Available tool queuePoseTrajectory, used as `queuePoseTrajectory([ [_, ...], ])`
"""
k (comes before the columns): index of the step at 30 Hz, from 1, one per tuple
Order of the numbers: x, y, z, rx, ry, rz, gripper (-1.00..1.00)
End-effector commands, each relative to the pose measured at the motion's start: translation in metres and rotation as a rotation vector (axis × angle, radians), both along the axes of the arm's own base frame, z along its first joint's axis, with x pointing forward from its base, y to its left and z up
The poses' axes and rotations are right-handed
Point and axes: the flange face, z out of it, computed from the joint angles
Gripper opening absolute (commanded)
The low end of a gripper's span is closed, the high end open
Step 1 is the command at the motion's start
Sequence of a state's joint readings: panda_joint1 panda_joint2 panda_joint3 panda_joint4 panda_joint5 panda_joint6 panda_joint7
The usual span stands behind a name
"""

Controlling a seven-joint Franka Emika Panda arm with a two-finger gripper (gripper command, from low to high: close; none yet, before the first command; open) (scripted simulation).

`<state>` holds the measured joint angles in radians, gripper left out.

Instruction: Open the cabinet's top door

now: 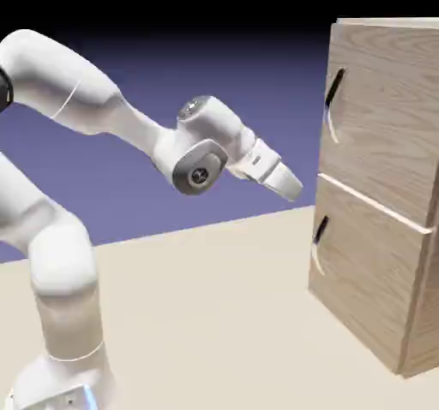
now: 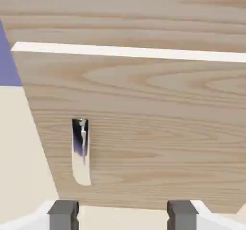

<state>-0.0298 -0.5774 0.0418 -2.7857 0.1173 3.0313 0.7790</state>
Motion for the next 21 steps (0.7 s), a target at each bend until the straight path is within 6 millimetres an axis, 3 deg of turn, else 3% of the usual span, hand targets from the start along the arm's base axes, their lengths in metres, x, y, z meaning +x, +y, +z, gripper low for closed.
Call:
queuePoseTrajectory([
  [1,0.001,-0.003,0.005,0.037,-0.01,-0.037,0.0],
  [11,0.004,-0.025,0.048,0.427,-0.115,-0.375,0.0],
  [21,0.003,-0.033,0.078,0.849,-0.217,-0.646,0.0],
])
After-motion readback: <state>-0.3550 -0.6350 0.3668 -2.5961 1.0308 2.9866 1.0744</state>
